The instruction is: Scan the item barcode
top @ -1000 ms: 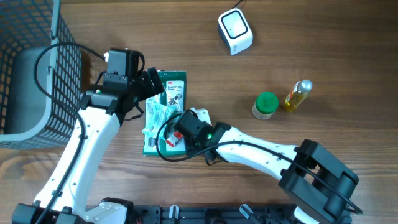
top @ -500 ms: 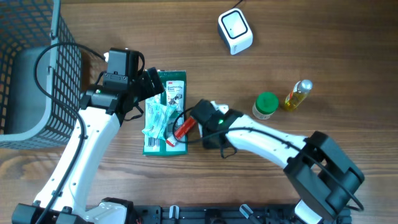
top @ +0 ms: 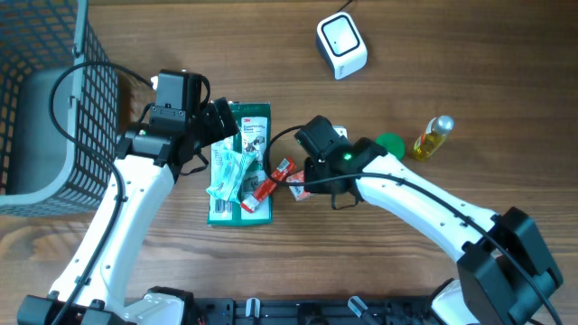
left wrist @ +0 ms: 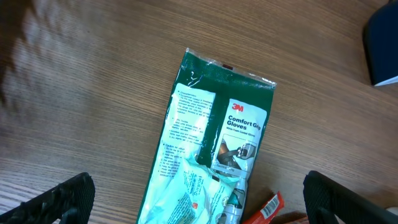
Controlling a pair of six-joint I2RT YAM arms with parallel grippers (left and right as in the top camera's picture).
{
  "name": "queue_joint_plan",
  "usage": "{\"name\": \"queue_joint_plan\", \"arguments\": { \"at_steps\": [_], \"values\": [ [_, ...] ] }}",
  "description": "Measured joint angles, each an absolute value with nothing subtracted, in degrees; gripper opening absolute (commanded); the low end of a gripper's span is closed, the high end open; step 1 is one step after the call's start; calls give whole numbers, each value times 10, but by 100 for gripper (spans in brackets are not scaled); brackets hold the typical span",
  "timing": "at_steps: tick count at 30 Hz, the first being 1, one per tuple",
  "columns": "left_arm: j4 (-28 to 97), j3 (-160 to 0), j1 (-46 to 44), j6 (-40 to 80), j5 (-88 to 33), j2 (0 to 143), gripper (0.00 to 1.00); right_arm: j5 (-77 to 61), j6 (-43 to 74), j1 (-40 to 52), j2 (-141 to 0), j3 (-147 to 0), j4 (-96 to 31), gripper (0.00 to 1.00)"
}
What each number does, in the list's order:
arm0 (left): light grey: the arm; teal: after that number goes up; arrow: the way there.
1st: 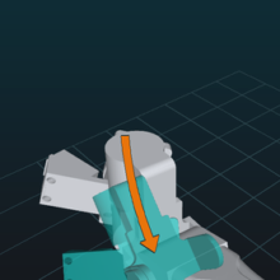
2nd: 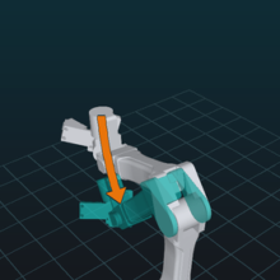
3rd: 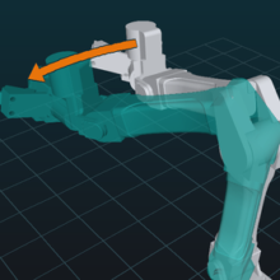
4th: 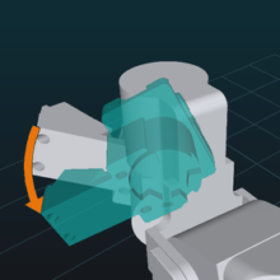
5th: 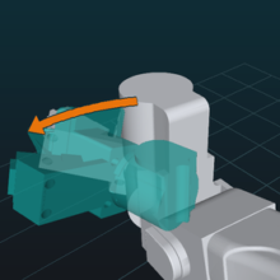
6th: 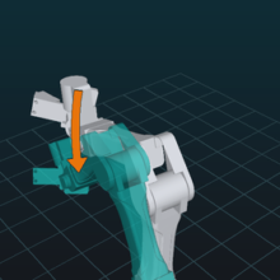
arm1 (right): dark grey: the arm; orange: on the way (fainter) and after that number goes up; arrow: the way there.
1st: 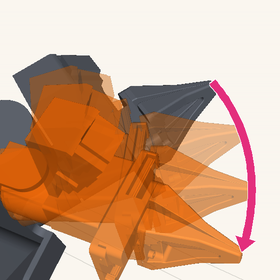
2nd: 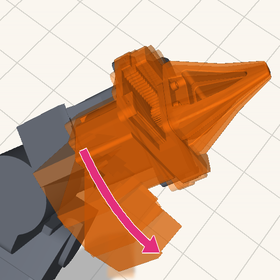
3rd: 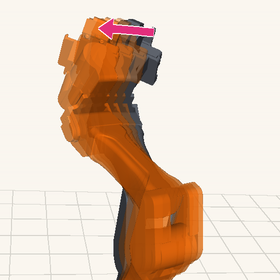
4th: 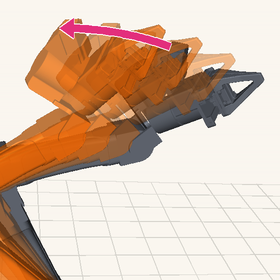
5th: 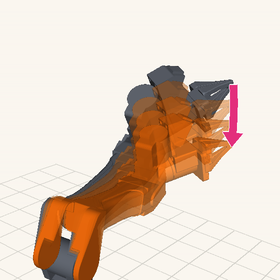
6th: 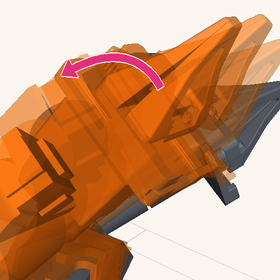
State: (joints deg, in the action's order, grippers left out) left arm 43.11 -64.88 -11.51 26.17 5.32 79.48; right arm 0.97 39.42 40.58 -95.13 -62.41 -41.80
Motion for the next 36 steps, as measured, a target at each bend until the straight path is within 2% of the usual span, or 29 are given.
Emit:
{"name": "queue_joint_plan", "arguments": {
  "at_steps": [10,30,34,36],
  "values": [
    [431,-649,-115,262,53,795,100,-11,448,406,-952,-583,-428,4],
    [431,-649,-115,262,53,795,100,-11,494,406,-953,-449,-170,4],
    [431,-649,-115,262,53,795,100,-8,494,406,-953,-447,-149,5],
    [431,-649,-115,262,53,795,100,8,495,406,-953,-447,-140,13]
  ]
}}
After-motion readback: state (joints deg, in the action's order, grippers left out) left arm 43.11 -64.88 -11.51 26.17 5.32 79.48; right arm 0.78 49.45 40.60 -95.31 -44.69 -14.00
